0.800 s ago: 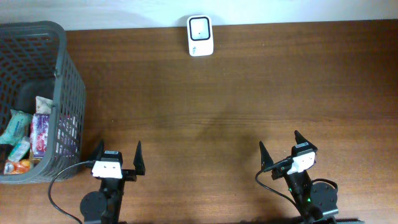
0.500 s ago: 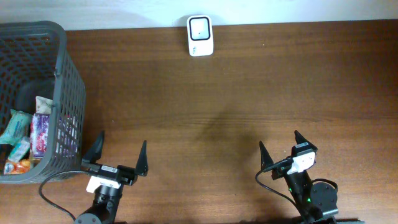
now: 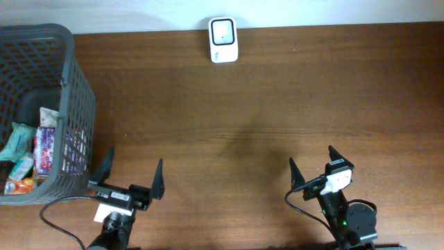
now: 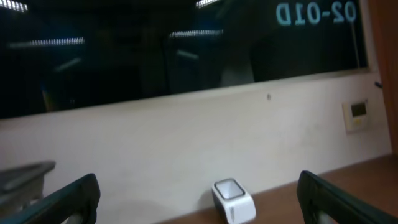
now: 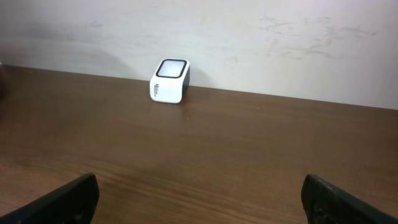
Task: Scan the item barcode
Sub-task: 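Move the left gripper into the grey basket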
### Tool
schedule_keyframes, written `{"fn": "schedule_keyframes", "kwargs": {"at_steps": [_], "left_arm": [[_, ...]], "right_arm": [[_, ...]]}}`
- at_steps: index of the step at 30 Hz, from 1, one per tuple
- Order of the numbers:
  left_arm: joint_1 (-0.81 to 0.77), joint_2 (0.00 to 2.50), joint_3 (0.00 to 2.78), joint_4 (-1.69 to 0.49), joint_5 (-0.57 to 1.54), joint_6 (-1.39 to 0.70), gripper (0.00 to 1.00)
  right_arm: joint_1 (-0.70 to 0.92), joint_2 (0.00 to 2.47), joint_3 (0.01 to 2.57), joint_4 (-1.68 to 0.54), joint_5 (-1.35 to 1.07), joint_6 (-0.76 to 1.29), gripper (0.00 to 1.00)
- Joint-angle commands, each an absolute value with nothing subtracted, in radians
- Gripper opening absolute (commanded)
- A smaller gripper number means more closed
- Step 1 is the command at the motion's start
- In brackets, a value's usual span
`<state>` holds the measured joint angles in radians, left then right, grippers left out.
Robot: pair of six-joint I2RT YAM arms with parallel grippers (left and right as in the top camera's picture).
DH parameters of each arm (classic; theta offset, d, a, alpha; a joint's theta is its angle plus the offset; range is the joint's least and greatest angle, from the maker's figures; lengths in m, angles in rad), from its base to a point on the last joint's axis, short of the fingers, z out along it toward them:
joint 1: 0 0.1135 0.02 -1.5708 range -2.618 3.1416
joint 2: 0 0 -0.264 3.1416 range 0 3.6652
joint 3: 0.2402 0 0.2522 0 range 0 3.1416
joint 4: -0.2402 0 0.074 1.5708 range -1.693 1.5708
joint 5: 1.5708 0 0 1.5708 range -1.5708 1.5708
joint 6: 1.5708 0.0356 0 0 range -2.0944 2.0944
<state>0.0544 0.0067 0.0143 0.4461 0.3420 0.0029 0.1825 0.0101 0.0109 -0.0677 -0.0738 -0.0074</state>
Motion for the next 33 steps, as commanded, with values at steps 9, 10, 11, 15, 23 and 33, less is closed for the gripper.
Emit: {"fn": "schedule_keyframes", "kwargs": {"at_steps": [9, 10, 11, 15, 23, 33], "left_arm": [[0.056, 0.075, 0.241, 0.479, 0.193, -0.007, 0.99], [0.056, 0.118, 0.339, 0.338, 0.154, -0.007, 0.99], [0.056, 0.183, 0.458, 0.161, 0.125, -0.005, 0.99], [0.055, 0.419, 0.768, -0.152, 0.327, 0.050, 0.99], [0.056, 0.667, 1.052, -0.244, 0.062, 0.046, 0.99], [0.062, 1.073, 1.544, -0.644, 0.228, -0.023, 0.99]], "right_arm": [[0.175, 0.004, 0.006, -0.072, -0.086, -0.007, 0.99], [0.175, 0.004, 0.006, -0.072, -0.086, -0.007, 0.99], [0.175, 0.004, 0.006, -0.072, -0.086, -0.007, 0.99], [0.175, 0.004, 0.006, -0.072, -0.086, -0.007, 0.99], [0.175, 0.004, 0.006, -0.072, -0.086, -0.007, 0.99], [0.175, 0.004, 0.006, -0.072, -0.086, -0.007, 0.99]]}}
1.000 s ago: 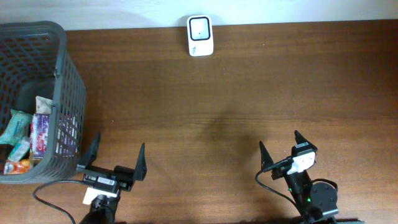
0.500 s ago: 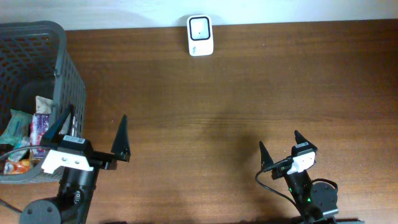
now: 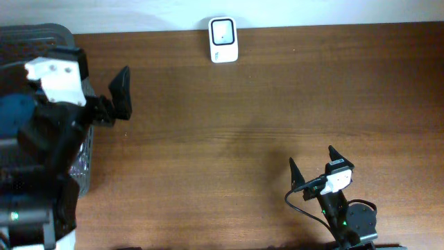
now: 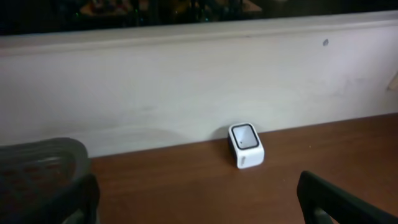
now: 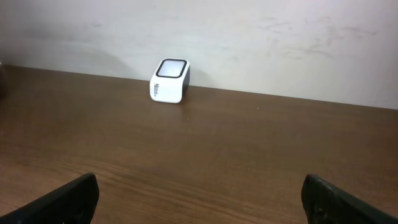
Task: Scan the item barcode
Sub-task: 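Move the left gripper into the grey basket, then grasp the purple-and-white wrapped package in the basket with the left gripper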
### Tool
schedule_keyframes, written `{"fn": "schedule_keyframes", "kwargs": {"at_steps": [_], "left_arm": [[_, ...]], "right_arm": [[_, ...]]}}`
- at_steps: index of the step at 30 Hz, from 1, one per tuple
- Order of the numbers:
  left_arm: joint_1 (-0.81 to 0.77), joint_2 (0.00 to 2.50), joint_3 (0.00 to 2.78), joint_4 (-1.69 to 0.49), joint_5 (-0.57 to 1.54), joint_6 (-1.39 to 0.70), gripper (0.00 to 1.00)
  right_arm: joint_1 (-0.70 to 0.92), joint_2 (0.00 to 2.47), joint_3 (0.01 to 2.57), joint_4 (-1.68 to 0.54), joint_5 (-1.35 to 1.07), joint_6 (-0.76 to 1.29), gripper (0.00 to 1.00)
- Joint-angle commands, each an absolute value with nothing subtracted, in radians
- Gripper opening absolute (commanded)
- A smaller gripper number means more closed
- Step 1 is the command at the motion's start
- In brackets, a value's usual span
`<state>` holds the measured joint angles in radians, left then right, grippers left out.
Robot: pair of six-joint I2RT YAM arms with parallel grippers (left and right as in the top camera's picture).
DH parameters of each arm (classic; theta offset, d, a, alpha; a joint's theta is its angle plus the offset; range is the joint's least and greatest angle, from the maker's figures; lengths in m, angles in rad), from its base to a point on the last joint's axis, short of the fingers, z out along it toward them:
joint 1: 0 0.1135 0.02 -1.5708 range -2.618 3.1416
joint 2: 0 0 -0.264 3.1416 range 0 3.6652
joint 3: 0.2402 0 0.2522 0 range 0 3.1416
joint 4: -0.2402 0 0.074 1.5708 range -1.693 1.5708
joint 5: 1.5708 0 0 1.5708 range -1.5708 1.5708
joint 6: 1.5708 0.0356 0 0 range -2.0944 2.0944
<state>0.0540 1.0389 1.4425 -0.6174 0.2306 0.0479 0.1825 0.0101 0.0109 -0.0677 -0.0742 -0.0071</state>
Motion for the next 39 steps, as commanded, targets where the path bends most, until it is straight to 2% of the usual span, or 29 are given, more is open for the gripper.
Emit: {"fn": "schedule_keyframes", "kwargs": {"at_steps": [1, 6, 8, 12, 17, 18, 21, 25, 26, 27, 28, 29, 30, 34, 39], "left_arm": [[0.076, 1.104, 1.604, -0.689, 0.203, -0.042, 0.99], [0.221, 1.322, 1.985, -0.960, 0.194, -0.042, 0.99], [0.306, 1.404, 2.079, -1.007, 0.194, -0.041, 0.99], [0.470, 1.478, 2.082, -1.002, 0.103, -0.041, 0.99], [0.612, 1.532, 2.082, -1.045, 0.104, -0.039, 0.99], [0.634, 1.548, 2.079, -1.089, 0.092, 0.031, 0.99], [0.647, 1.599, 2.057, -1.155, -0.063, 0.066, 0.99], [0.647, 1.710, 1.986, -1.195, -0.076, 0.105, 0.99], [0.647, 1.735, 1.972, -1.213, -0.076, 0.116, 0.94], [0.647, 1.756, 1.957, -1.230, -0.076, 0.123, 0.84], [0.648, 1.779, 1.934, -1.243, -0.076, 0.122, 0.85], [0.648, 1.803, 1.899, -1.256, -0.075, 0.122, 0.98], [0.648, 1.829, 1.864, -1.273, -0.075, 0.123, 0.99], [0.651, 1.874, 1.710, -1.275, 0.044, 0.287, 0.99], [0.656, 1.883, 1.557, -1.184, 0.017, 0.290, 0.97]], "right_arm": [[0.175, 0.004, 0.006, -0.072, -0.086, -0.007, 0.99], [0.175, 0.004, 0.006, -0.072, -0.086, -0.007, 0.99], [0.175, 0.004, 0.006, -0.072, -0.086, -0.007, 0.99], [0.175, 0.004, 0.006, -0.072, -0.086, -0.007, 0.99], [0.175, 0.004, 0.006, -0.072, -0.086, -0.007, 0.99], [0.175, 0.004, 0.006, -0.072, -0.086, -0.007, 0.99], [0.175, 0.004, 0.006, -0.072, -0.086, -0.007, 0.99], [0.175, 0.004, 0.006, -0.072, -0.086, -0.007, 0.99], [0.175, 0.004, 0.006, -0.072, -0.086, -0.007, 0.99], [0.175, 0.004, 0.006, -0.072, -0.086, -0.007, 0.99], [0.175, 0.004, 0.006, -0.072, -0.086, -0.007, 0.99], [0.175, 0.004, 0.006, -0.072, -0.086, -0.007, 0.99], [0.175, 0.004, 0.006, -0.072, -0.086, -0.007, 0.99], [0.175, 0.004, 0.006, -0.072, -0.086, -0.007, 0.99], [0.175, 0.004, 0.006, -0.072, -0.086, -0.007, 0.99]]}}
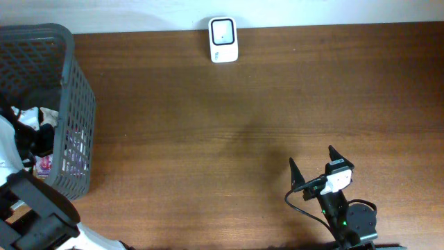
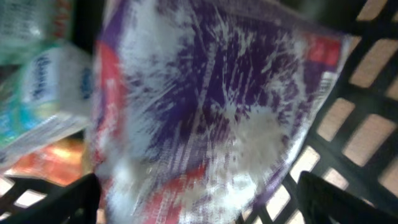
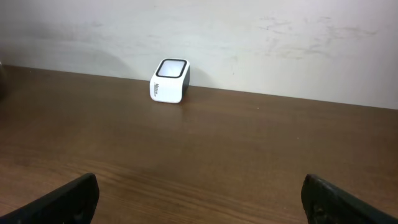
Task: Scan the item barcode
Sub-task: 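Grasp the purple-and-white wrapped package in the basket with the left gripper, then carry the purple package to the table center and release it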
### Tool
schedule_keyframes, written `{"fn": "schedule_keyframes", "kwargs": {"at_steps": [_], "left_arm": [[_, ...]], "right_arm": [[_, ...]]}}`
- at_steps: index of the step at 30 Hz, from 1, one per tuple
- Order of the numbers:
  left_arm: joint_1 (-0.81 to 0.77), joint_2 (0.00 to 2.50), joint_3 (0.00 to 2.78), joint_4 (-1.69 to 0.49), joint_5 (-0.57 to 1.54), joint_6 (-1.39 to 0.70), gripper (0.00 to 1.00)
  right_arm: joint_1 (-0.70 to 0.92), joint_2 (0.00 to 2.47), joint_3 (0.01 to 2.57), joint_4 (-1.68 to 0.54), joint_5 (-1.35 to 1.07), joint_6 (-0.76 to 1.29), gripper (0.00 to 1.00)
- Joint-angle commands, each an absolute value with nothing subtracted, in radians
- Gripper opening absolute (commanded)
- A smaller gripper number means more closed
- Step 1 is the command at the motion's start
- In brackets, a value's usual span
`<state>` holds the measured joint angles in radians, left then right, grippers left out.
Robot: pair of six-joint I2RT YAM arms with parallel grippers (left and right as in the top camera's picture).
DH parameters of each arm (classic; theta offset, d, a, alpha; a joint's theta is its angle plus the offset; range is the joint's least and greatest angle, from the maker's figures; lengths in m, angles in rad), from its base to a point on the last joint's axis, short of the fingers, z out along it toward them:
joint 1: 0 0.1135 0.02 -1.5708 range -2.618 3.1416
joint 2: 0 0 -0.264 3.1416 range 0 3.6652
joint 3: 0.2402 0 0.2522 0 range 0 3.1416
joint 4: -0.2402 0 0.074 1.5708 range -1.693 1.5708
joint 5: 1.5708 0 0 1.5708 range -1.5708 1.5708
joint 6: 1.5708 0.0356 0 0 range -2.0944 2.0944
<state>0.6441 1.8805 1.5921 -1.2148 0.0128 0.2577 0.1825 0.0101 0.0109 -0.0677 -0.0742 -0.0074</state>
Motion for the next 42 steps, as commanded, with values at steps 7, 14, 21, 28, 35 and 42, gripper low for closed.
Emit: {"fn": "schedule_keyframes", "kwargs": {"at_steps": [7, 14, 21, 28, 35, 42], "left_arm": [[0.712, 1.905, 1.536, -1.119, 0.040, 0.289, 0.41], [0.726, 1.959, 1.540, -1.123, 0.227, 0.277, 0.00], [0.745, 1.955, 2.076, -1.329, 0.342, -0.100, 0.00], [0.745, 1.954, 2.590, -1.405, 0.550, -0.264, 0.00], [0.744, 1.881, 2.829, -1.408, 0.601, -0.463, 0.00], [0.378, 1.892, 2.775, -1.688, 0.710, -0.275, 0.00]], "right_arm": [[0.175, 0.004, 0.006, -0.072, -0.086, -0.007, 0.99], [0.175, 0.004, 0.006, -0.072, -0.086, -0.007, 0.99], [0.175, 0.004, 0.006, -0.072, -0.086, -0.007, 0.99], [0.175, 0.004, 0.006, -0.072, -0.086, -0.007, 0.99], [0.175, 0.004, 0.006, -0.072, -0.086, -0.007, 0.98], [0.175, 0.004, 0.006, -0.072, -0.086, -0.007, 0.99]]}}
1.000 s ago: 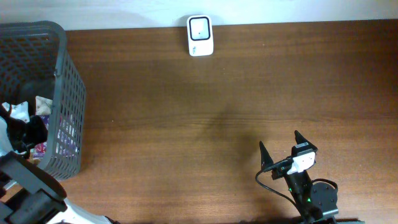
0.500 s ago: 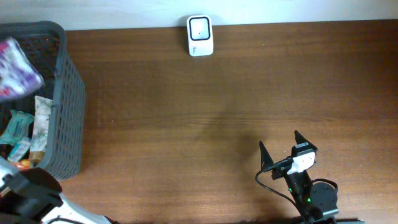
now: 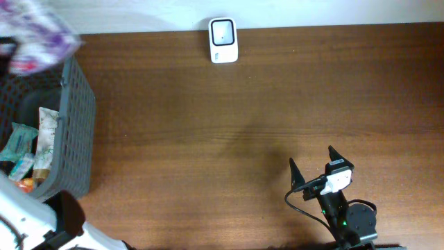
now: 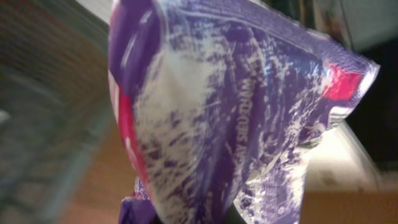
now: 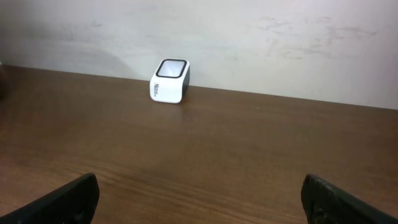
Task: Scan the item barcode
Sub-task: 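Carry the purple package to the table center and release it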
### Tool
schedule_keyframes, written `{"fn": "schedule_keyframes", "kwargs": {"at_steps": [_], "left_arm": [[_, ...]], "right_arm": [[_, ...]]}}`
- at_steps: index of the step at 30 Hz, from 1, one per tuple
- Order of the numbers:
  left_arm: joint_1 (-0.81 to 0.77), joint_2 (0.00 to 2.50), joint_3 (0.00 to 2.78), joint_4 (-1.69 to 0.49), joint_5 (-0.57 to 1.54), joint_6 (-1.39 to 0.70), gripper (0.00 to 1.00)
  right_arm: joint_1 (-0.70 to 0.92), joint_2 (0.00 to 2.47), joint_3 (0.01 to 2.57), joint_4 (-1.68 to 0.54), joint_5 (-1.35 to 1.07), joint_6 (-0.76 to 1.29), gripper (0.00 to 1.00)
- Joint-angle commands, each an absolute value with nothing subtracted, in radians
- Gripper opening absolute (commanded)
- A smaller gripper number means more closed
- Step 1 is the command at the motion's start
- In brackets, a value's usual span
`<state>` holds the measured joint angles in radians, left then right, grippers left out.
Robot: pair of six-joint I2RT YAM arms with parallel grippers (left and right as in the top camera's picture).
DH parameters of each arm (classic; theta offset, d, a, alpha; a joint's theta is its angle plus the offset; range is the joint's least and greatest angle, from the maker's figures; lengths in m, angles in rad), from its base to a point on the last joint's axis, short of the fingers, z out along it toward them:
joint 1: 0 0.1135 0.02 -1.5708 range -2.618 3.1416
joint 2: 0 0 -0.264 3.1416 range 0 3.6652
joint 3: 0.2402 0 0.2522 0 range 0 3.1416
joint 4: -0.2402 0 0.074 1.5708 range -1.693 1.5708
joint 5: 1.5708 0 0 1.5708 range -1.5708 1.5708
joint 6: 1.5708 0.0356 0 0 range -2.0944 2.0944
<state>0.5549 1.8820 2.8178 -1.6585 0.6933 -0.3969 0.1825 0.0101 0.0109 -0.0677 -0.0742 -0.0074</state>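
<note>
A purple and white snack packet (image 3: 38, 33) with red patches hangs blurred above the basket's far corner at the top left. It fills the left wrist view (image 4: 217, 112), with my left gripper (image 4: 205, 214) shut on its lower end and the fingers almost hidden behind it. The white barcode scanner (image 3: 223, 39) stands at the table's far edge against the wall, also in the right wrist view (image 5: 169, 81). My right gripper (image 3: 311, 158) rests open at the front right, nothing between its fingers (image 5: 68, 199).
A dark grey mesh basket (image 3: 78, 118) stands at the left edge, with several more packets (image 3: 43, 139) inside. A pale wall runs along the far side of the brown wooden table (image 3: 263, 111).
My left gripper was down in the basket, open around the purple packet. Now it is shut on the packet and holds it above the basket's far corner. The right arm has not moved.
My left gripper stood open at the table's front beside the basket. Then it was raised near the basket's rim, facing the scanner. Then it was inside the basket at the purple packet, and now it holds that packet up out of the basket. The right gripper stayed still.
</note>
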Motion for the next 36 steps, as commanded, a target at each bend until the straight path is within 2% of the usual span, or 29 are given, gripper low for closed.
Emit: {"fn": "schedule_keyframes", "kwargs": {"at_steps": [1, 6, 8, 10, 15, 19, 20, 21, 22, 23, 24, 25, 28, 31, 33, 36], "left_arm": [[0.283, 1.892, 2.739, -1.688, 0.658, -0.275, 0.00], [-0.078, 1.892, 2.481, -1.682, 0.276, -0.352, 0.00], [-0.168, 1.892, 2.355, -1.644, 0.237, -0.355, 0.00], [-0.242, 1.892, 2.189, -1.538, 0.239, -0.355, 0.00], [-0.363, 1.893, 1.724, -1.073, 0.239, -0.536, 0.00], [-0.436, 1.897, 1.495, -0.775, 0.239, -0.606, 0.02], [-0.459, 1.898, 1.449, -0.694, 0.239, -0.607, 0.10], [-0.480, 1.899, 1.429, -0.644, 0.239, -0.607, 0.22], [-0.496, 1.899, 1.425, -0.616, 0.239, -0.607, 0.25], [-0.518, 1.899, 1.425, -0.579, 0.244, -0.607, 0.36], [-0.538, 1.899, 1.426, -0.541, 0.255, -0.606, 0.68], [-0.556, 1.898, 1.426, -0.501, 0.276, -0.606, 0.94], [-0.556, 1.892, 1.481, -0.496, 0.318, -0.553, 0.96], [-0.509, 1.845, 1.615, -0.633, 0.310, -0.461, 0.99], [-0.453, 1.801, 1.732, -0.769, 0.251, -0.441, 0.96], [-0.348, 1.736, 1.924, -0.954, 0.115, -0.270, 0.96]], "right_arm": [[0.175, 0.004, 0.006, -0.072, -0.086, -0.007, 0.99], [0.175, 0.004, 0.006, -0.072, -0.086, -0.007, 0.99], [0.175, 0.004, 0.006, -0.072, -0.086, -0.007, 0.99], [0.175, 0.004, 0.006, -0.072, -0.086, -0.007, 0.99], [0.175, 0.004, 0.006, -0.072, -0.086, -0.007, 0.99], [0.175, 0.004, 0.006, -0.072, -0.086, -0.007, 0.99], [0.175, 0.004, 0.006, -0.072, -0.086, -0.007, 0.99], [0.175, 0.004, 0.006, -0.072, -0.086, -0.007, 0.99], [0.175, 0.004, 0.006, -0.072, -0.086, -0.007, 0.99], [0.175, 0.004, 0.006, -0.072, -0.086, -0.007, 0.99], [0.175, 0.004, 0.006, -0.072, -0.086, -0.007, 0.99], [0.175, 0.004, 0.006, -0.072, -0.086, -0.007, 0.99], [0.175, 0.004, 0.006, -0.072, -0.086, -0.007, 0.98], [0.175, 0.004, 0.006, -0.072, -0.086, -0.007, 0.99], [0.175, 0.004, 0.006, -0.072, -0.086, -0.007, 0.99], [0.175, 0.004, 0.006, -0.072, -0.086, -0.007, 0.99]]}}
